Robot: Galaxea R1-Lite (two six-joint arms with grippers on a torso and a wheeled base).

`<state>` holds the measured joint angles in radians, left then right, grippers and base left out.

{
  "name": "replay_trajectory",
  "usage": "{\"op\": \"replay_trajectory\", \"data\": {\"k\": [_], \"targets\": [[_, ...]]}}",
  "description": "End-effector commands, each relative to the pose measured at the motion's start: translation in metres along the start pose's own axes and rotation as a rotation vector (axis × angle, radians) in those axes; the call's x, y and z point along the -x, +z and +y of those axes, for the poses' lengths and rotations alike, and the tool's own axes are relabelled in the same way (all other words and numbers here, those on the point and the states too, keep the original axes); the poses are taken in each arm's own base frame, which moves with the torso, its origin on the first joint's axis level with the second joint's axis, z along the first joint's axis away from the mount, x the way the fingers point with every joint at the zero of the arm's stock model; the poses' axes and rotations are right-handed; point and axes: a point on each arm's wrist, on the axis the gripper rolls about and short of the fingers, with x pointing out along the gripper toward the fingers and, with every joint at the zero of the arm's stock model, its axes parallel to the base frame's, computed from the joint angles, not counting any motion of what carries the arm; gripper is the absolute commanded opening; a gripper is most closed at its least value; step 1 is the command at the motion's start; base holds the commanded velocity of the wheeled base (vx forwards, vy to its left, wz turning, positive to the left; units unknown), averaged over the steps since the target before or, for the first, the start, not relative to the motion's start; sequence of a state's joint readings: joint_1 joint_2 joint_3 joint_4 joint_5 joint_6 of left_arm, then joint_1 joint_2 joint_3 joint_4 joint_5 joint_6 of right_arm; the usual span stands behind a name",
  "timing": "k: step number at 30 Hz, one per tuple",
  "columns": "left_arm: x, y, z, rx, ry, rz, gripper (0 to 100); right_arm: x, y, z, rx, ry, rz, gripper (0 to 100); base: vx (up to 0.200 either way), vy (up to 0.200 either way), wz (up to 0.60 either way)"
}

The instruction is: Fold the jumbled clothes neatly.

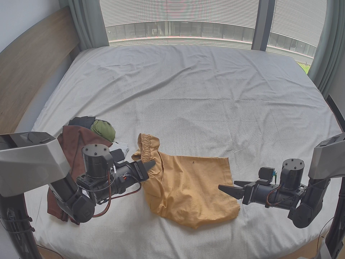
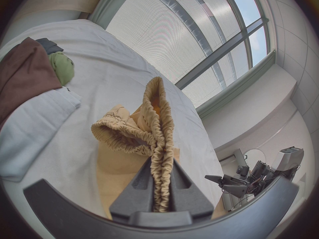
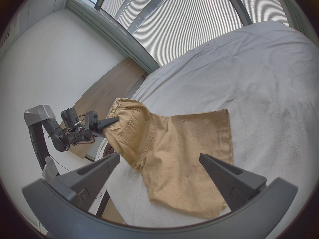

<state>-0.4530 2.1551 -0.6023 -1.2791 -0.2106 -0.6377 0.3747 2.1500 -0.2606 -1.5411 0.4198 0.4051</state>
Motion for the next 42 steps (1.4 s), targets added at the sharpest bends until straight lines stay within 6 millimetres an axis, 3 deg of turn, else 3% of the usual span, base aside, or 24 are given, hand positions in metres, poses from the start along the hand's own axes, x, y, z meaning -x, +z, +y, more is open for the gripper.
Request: {"op": "replay_trajectory", "data": {"k": [1, 12, 23, 36, 42], "targets": [[-0.010, -0.001, -0.013, -0.005, -0.037, 0.005, 0, 0.006, 0.010, -0.001, 0.008, -0.005, -0.042, 100, 0.000, 0.000, 0.00], [-0.029, -0.012, -0.039, -0.024, -0.086, 0.043, 0, 0.010, 0.021, -0.008, 0.009, -0.026, -0.090, 100, 0.000, 0.000, 0.00], [-0.056, -0.036, -0.045, -0.031, -0.100, 0.092, 0, 0.012, 0.028, -0.016, 0.007, -0.049, -0.123, 100, 0.000, 0.000, 0.00], [-0.073, -0.069, -0.058, -0.039, -0.137, 0.165, 0, 0.012, 0.030, -0.018, 0.006, -0.054, -0.132, 100, 0.000, 0.000, 0.00], [-0.078, -0.074, -0.058, -0.041, -0.137, 0.175, 0, 0.012, 0.033, -0.021, 0.006, -0.060, -0.142, 100, 0.000, 0.000, 0.00]]}}
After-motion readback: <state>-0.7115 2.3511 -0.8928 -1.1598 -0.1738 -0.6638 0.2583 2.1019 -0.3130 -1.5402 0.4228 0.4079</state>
